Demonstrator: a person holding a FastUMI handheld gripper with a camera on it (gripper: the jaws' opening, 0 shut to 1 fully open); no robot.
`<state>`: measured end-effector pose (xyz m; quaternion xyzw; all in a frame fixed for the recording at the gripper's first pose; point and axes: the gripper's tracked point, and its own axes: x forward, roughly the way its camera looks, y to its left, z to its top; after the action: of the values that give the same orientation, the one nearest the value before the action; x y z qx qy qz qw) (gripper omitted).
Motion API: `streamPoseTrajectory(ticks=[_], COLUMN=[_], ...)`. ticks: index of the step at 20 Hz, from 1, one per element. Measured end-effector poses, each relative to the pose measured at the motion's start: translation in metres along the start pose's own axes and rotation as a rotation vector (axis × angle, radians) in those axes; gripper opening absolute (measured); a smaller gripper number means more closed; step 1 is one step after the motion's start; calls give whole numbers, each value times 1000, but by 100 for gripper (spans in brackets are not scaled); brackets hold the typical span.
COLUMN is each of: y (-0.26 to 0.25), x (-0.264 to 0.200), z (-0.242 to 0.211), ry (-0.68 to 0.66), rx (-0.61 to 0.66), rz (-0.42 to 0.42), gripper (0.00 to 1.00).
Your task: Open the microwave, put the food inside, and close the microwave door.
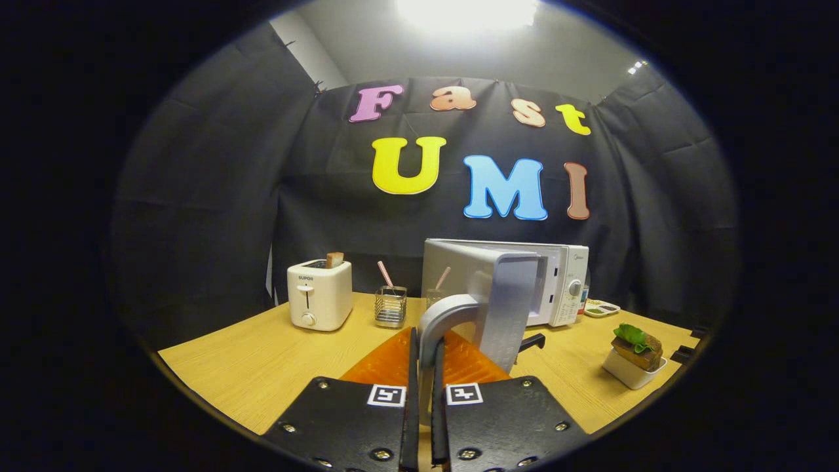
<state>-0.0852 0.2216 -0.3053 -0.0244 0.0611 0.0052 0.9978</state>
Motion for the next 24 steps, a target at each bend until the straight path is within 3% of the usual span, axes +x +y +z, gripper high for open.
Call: streamPoseTrajectory(ticks=[4, 9, 11, 12, 15, 16, 19, 22, 24], y=[13, 42, 34, 24, -20, -39, -88, -142, -177], x=[-11, -47, -62, -67, -72, -73, -75, -81, -82], z=[-3, -8, -5, -1, 12, 13, 8, 5, 4], ry=[-9, -65, -100, -119, -172, -175, -175, -201, -213], rx=[-26, -122, -123, -131, -151, -166, -236, -313, -377], rz=[42, 240, 275, 275, 239, 221, 188, 112, 44], gripper=[9, 16, 20, 31, 50, 62, 70, 88, 88])
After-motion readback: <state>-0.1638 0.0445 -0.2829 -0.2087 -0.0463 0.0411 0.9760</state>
